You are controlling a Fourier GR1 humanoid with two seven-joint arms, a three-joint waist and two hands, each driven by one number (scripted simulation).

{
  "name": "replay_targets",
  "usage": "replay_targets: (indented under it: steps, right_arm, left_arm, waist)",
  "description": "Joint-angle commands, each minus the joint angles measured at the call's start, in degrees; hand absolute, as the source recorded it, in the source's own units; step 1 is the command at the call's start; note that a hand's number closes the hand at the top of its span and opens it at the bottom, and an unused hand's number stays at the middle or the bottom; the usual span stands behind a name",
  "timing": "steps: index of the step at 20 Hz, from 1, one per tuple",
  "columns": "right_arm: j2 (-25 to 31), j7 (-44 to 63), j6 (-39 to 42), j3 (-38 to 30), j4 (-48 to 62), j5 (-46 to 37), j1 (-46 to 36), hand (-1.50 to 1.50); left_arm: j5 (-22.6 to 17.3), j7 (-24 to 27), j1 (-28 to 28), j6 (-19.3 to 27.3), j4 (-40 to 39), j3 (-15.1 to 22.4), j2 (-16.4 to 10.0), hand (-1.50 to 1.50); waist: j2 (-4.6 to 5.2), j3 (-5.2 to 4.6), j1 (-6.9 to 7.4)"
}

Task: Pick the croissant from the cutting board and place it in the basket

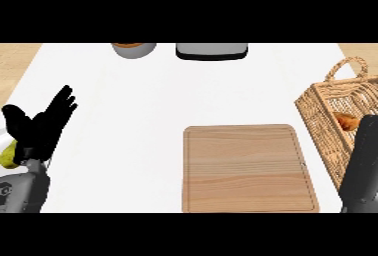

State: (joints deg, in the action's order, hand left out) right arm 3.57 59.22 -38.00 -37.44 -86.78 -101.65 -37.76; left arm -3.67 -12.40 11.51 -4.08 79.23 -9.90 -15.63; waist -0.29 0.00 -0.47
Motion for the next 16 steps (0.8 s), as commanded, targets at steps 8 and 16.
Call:
replay_targets:
  steps: [8, 16]
  right_arm:
    - [-3.54, 8.25, 5.01, 6.66, -37.02, 12.18, 19.32, -1.5]
    - [-3.57, 14.01, 12.07, 16.4, -59.45, 24.08, 46.72, -1.5]
  left_arm:
    - [0.04, -1.59, -1.71, 0.22, 1.9, -0.69, -0.82, 0.0]
    - [0.04, -0.18, -2.4, 1.28, 1.55, -1.4, 0.11, 0.0]
  waist:
    - [-0.98, 0.02, -1.45]
    - [-0.57, 0.06, -2.17]
